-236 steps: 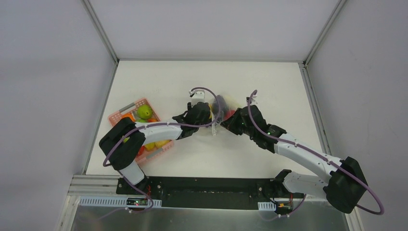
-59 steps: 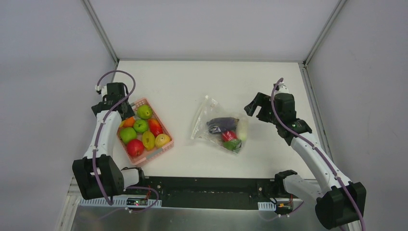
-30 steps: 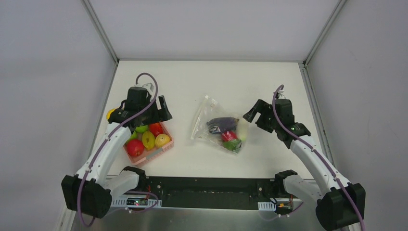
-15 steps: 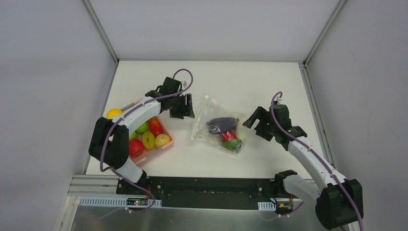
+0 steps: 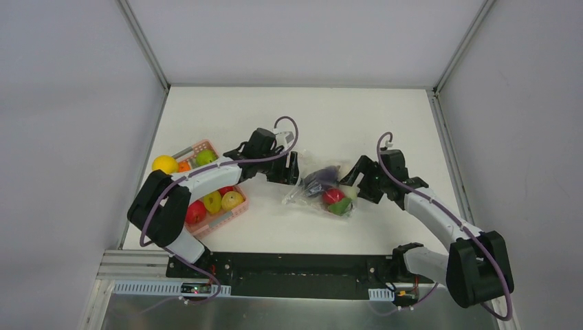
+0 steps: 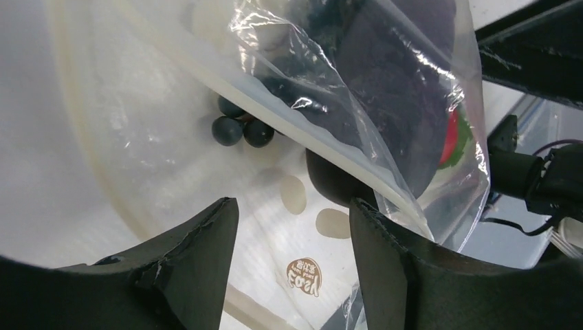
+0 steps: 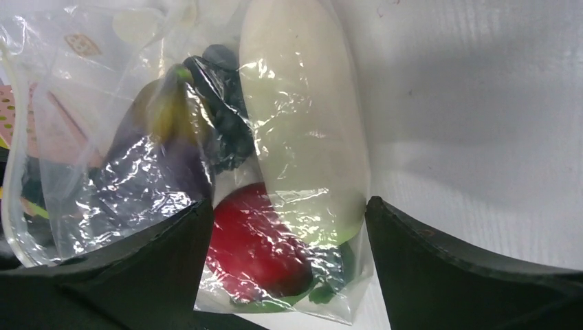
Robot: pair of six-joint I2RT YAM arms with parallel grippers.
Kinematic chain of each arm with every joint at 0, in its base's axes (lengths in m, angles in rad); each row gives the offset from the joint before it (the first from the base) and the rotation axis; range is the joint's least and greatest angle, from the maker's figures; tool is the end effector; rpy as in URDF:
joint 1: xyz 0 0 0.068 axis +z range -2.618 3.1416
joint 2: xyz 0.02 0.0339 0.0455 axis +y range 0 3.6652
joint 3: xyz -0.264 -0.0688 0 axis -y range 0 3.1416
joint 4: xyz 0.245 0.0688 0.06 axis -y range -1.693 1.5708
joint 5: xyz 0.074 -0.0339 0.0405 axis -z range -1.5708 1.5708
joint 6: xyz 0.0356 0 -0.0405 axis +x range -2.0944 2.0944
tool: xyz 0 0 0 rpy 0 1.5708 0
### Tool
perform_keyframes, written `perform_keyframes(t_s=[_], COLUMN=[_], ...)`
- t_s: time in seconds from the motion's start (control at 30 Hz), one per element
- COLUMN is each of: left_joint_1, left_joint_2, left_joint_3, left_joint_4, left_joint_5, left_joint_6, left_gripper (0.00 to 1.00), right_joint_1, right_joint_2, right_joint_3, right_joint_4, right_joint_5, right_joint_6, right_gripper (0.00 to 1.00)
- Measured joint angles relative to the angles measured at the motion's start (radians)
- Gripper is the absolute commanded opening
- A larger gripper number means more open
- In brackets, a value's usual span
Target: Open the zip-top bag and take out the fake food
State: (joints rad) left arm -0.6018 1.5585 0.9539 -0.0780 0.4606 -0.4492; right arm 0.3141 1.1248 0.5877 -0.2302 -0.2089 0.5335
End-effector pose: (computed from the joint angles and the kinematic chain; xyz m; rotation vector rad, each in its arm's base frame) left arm 0.2669 -0.2025 0.2208 0.4468 2.3561 -1.0522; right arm 0.2123 0.0767 0.2023 0.1573 2.4090 0.6518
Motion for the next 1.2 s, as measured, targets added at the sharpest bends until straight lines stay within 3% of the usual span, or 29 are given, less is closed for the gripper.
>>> perform_keyframes(t_s=[0.23,0.53,1.0,1.2], left_joint_1=[-0.047,-0.137,-0.179,-0.206], left_joint_2=[-0.039,-0.061,0.015,0.052], left_joint_3=[-0.167,-0.180,-0.145,-0.126], left_joint_4=[0.259,0.430,0.410,0.411], left_joint_5=[0.027,-0.042,-0.153,-0.136], left_joint_6=[-0.121,-0.177,-0.175,-0.161], left_gripper=[0.73,0.90,0.92,0.80], right_joint_1=[0.000,0.000,0.003,0.006], right_joint_2=[0.051,0.093,0.111,0.122], right_joint_3=[-0.006,-0.037,-0.046,-0.061], right_joint_4=[0.062,0.120,0.148,0.171], right_joint_5=[-0.043,-0.092,-0.111,-0.115], right_joint_6=[0.001,0.001,0.002,0.003], right_gripper=[0.83,0.82,0.81,0.81])
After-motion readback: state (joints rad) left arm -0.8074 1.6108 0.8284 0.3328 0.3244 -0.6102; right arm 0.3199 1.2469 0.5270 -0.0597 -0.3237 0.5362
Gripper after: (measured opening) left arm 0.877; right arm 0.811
